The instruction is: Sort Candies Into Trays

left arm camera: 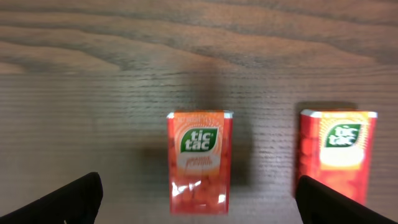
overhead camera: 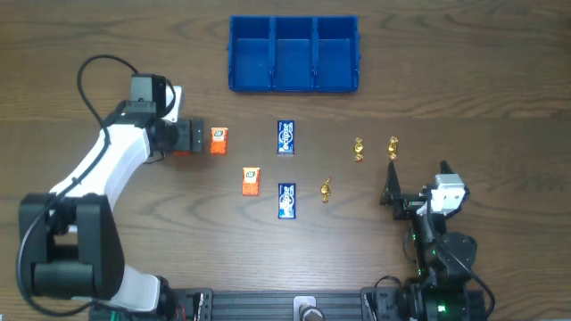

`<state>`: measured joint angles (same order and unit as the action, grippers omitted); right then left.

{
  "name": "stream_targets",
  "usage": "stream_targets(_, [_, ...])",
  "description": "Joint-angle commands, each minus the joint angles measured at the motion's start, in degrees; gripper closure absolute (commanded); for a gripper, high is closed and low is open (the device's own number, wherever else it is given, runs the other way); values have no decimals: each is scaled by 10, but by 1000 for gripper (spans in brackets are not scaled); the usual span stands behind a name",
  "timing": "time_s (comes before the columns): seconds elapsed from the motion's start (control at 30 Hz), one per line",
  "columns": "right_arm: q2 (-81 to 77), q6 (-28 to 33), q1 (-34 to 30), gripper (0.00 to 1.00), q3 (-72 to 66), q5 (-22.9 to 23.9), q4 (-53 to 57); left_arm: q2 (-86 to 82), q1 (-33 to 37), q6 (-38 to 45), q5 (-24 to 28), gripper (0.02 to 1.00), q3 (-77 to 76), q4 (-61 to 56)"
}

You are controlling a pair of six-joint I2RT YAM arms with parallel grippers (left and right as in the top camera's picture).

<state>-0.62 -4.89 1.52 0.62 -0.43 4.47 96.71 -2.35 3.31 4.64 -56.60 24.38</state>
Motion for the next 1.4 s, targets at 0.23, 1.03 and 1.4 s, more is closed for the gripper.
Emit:
stream_targets(0.23, [3,9,0,3,-2,3,3,61,1,32,9,56,-11,-19])
stream_targets(1.03, [3,9,0,1,-2,3,3,72,1,12,-2,715,-11,-28])
stream_targets(1.4, [3,9,0,3,-2,3,3,-6,-86,-117,-79,733,-227,119])
